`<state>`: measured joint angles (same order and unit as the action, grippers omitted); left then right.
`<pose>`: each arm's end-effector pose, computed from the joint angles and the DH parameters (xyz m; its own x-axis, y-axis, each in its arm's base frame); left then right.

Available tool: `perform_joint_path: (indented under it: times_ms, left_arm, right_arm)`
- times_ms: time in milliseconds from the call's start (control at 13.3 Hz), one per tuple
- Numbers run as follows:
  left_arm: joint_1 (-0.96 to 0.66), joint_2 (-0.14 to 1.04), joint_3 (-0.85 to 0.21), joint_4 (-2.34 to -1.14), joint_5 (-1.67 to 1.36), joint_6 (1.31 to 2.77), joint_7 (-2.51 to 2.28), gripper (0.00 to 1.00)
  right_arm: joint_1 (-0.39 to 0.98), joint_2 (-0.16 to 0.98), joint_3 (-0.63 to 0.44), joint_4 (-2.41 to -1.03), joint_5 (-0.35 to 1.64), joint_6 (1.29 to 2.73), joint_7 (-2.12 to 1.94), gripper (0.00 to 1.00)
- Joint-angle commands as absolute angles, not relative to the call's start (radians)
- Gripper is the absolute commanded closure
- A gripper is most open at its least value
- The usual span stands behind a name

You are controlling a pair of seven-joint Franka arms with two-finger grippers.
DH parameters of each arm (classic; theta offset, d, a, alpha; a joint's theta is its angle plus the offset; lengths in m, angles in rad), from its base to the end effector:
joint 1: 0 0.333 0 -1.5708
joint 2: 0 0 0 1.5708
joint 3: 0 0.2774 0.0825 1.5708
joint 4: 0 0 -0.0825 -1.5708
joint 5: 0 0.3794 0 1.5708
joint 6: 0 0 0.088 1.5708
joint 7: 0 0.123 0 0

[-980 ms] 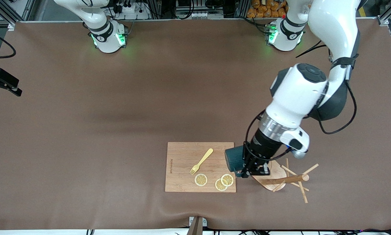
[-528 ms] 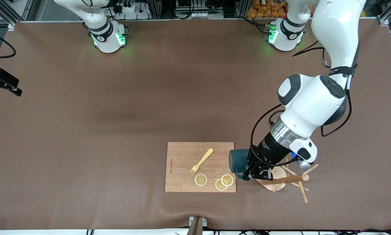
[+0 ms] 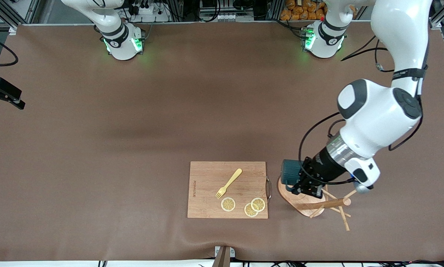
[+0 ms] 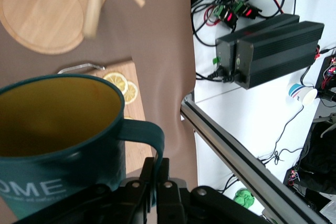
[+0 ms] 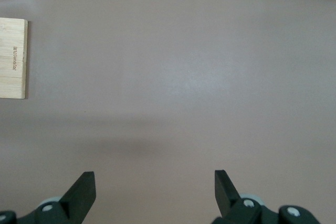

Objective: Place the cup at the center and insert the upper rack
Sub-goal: 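Hook the mug handle onto a peg of the mug tree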

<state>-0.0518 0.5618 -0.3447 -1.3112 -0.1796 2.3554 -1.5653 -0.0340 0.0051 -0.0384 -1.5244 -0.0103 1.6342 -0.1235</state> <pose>0.6981 -0.2361 0.4408 0.2777 0.8971 -0.3438 0.8880 -0.1032 0.4481 0.5584 -0.0417 0.5949 0.9934 0.0521 0.1024 0.0500 -0.9985 0.0233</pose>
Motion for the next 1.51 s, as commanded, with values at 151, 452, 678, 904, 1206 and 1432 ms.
perform_joint_path:
  times_ms: [151, 452, 678, 904, 1206, 1432]
  left_arm:
    - [-0.023, 0.549, -0.357, -1.347, -0.360, 2.352, -1.330, 1.00]
    - [-0.018, 0.575, -0.359, -1.347, -0.402, 2.353, -1.205, 1.00]
    - [-0.014, 0.584, -0.348, -1.347, -0.433, 2.353, -1.157, 1.00]
    - [0.018, 0.586, -0.347, -1.347, -0.433, 2.353, -1.154, 1.00]
    - [0.037, 0.613, -0.347, -1.344, -0.434, 2.364, -1.140, 1.00]
    - [0.046, 0.624, -0.347, -1.344, -0.434, 2.402, -1.141, 1.00]
  right_arm:
    - [-0.031, 0.015, -0.040, -1.500, -0.023, 1.620, -0.123, 0.00]
    - [-0.031, 0.015, -0.040, -1.502, -0.023, 1.618, -0.123, 0.00]
    - [-0.029, 0.015, -0.040, -1.500, -0.023, 1.618, -0.123, 0.00]
    - [-0.029, 0.015, -0.040, -1.500, -0.023, 1.618, -0.123, 0.00]
    - [-0.029, 0.015, -0.040, -1.500, -0.023, 1.618, -0.123, 0.00]
    - [-0.029, 0.015, -0.040, -1.502, -0.023, 1.618, -0.123, 0.00]
